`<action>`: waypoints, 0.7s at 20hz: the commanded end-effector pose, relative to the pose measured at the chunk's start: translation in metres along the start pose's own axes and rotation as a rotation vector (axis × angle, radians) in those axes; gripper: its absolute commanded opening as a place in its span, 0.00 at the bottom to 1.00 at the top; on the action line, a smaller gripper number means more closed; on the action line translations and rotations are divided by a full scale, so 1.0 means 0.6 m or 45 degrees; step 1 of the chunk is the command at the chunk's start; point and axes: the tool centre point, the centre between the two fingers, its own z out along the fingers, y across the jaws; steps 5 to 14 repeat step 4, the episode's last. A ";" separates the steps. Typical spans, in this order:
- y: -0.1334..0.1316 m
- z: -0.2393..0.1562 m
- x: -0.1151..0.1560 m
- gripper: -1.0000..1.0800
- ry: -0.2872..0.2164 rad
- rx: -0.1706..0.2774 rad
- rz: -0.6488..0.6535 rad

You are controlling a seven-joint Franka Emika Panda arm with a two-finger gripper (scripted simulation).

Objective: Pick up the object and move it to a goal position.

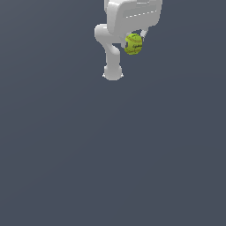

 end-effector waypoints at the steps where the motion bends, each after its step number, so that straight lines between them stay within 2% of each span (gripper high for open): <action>1: -0.001 -0.011 -0.001 0.00 0.000 0.000 0.000; 14: -0.001 -0.015 -0.001 0.00 0.000 0.000 0.000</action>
